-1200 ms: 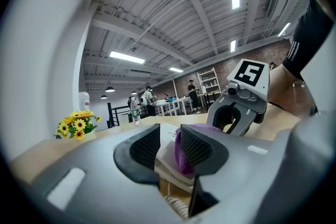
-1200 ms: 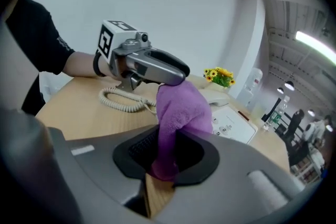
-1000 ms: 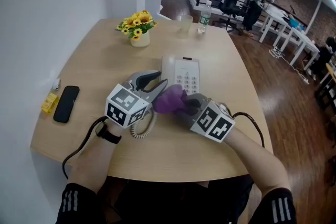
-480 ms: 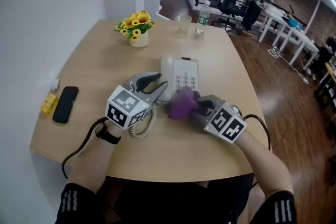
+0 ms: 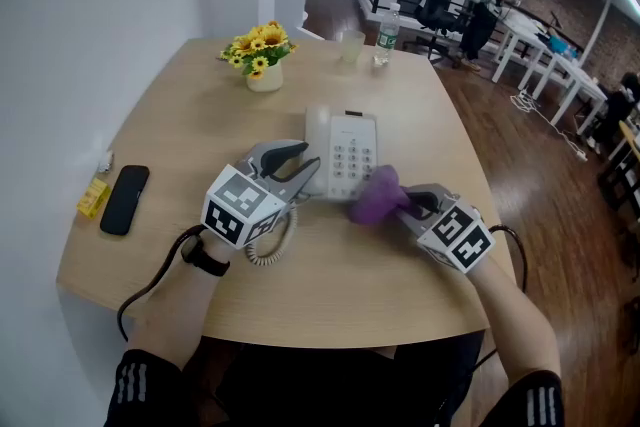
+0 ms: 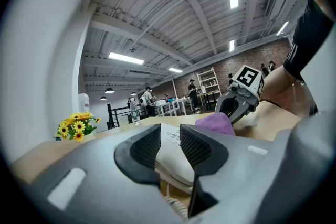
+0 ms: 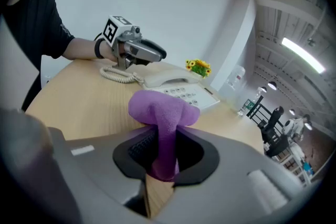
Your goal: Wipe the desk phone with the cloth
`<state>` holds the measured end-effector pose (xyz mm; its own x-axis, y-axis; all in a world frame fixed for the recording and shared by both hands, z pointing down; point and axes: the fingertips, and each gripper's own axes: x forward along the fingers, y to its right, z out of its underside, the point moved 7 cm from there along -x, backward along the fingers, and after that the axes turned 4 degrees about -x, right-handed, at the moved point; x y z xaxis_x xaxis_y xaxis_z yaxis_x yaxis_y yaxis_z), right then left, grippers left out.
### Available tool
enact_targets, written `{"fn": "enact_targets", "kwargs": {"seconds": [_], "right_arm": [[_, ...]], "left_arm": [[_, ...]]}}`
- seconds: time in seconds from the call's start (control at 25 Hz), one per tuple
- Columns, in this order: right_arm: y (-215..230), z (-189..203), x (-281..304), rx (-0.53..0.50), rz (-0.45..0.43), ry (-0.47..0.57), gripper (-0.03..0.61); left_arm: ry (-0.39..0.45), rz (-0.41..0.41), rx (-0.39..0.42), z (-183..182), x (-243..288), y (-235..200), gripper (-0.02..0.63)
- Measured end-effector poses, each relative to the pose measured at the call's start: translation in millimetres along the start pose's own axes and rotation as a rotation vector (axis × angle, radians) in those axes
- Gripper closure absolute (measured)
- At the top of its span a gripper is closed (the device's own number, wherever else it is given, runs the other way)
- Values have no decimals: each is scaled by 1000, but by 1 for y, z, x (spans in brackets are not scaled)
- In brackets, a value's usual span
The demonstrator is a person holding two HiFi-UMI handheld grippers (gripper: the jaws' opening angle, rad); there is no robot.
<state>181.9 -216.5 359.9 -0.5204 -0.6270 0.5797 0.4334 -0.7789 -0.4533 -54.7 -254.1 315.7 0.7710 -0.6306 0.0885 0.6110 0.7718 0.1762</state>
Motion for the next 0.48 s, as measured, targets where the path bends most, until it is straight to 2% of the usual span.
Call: {"fn": "enact_targets", "kwargs": {"seconds": [0.24,0.48], "right_arm": [[25,-24,-24,126,95,180,503],[51,-21,-24,363,147,356,503]], "left_arm": [[3,1,-7,-1,-1,1,503],[3,-2,-14,0,-1,-1,503]]}}
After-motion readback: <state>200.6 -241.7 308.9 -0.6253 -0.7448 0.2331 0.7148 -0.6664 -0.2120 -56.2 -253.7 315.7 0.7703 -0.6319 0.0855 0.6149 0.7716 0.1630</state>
